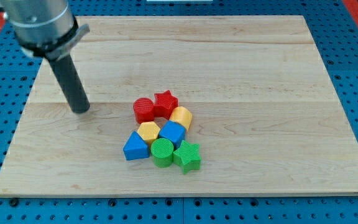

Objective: Push the red blocks slightly towards up

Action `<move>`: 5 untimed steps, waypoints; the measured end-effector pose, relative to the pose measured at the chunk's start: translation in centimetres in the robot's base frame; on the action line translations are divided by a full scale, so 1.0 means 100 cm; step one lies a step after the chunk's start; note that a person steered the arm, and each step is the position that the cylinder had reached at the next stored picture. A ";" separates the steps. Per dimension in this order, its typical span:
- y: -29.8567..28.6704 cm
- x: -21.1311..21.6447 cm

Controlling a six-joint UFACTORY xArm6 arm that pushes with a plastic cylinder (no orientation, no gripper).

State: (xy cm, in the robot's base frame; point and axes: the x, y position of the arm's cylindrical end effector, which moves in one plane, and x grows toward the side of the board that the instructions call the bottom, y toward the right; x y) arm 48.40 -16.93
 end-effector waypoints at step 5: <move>0.262 -0.039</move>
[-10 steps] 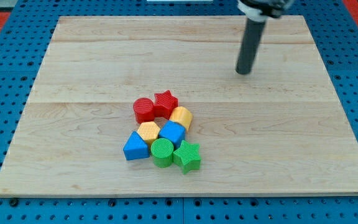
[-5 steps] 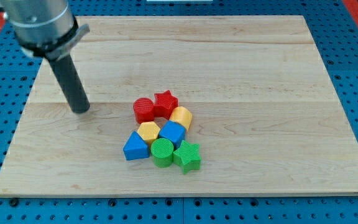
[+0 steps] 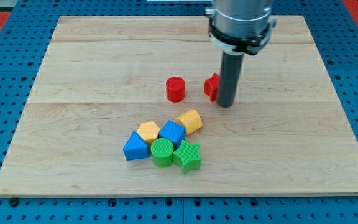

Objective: Push the red blocks slightly towards up

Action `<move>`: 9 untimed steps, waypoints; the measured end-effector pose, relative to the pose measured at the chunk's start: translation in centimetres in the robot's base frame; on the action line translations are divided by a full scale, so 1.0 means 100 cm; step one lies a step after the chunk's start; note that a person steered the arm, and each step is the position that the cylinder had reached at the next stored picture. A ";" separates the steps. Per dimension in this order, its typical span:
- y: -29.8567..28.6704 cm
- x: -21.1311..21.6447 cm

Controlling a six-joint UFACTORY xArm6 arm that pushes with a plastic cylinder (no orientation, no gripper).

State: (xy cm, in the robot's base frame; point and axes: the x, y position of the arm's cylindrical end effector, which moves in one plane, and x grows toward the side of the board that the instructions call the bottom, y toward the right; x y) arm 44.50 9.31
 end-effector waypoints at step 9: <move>-0.125 0.006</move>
State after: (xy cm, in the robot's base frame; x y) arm 45.07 -3.21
